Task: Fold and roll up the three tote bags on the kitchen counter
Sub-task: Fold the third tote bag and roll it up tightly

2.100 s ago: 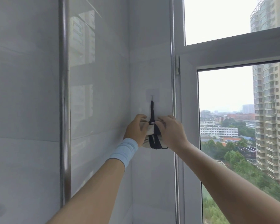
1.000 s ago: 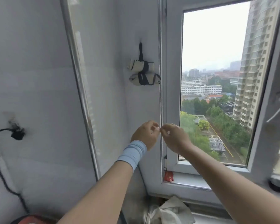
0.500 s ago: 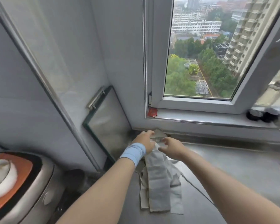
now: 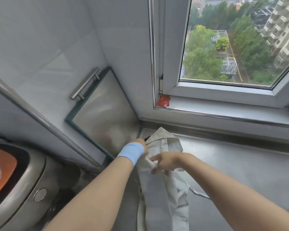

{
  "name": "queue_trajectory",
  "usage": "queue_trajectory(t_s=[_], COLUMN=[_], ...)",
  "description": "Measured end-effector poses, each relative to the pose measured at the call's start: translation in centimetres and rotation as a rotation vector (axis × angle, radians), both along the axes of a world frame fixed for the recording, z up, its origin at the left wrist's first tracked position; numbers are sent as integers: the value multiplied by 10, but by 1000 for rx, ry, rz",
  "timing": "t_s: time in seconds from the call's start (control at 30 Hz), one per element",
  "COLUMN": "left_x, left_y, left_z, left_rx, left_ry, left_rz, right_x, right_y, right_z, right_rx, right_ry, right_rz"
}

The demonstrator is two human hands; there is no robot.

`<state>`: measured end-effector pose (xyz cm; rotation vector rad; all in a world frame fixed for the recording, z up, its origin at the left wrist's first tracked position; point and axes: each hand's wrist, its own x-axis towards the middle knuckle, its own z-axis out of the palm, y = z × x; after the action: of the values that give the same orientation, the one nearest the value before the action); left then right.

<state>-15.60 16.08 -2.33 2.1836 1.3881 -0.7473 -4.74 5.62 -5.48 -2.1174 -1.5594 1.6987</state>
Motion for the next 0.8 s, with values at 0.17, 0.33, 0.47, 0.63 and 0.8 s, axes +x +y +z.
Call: queue_trajectory(t_s=[0.17, 0.33, 0.47, 0.63, 0.8], left_x=[13, 35, 43, 45, 44], left_y=[7, 13, 9, 10, 8], left_z=[4, -4, -23, -25, 0], left_rx=[196, 238, 113, 173, 192], left_ry=[114, -80, -141, -264, -358], left_rz=[-161, -198, -187, -169, -178], right_x=[36, 76, 78, 71, 74], right_y=[24, 28, 28, 42, 46], right_z=[5, -32, -62, -62, -8], right_rx=[287, 282, 192, 259, 485], right_ry=[-141, -426, -326, -413, -141], right_rz=[-361, -406, -358, -303, -424])
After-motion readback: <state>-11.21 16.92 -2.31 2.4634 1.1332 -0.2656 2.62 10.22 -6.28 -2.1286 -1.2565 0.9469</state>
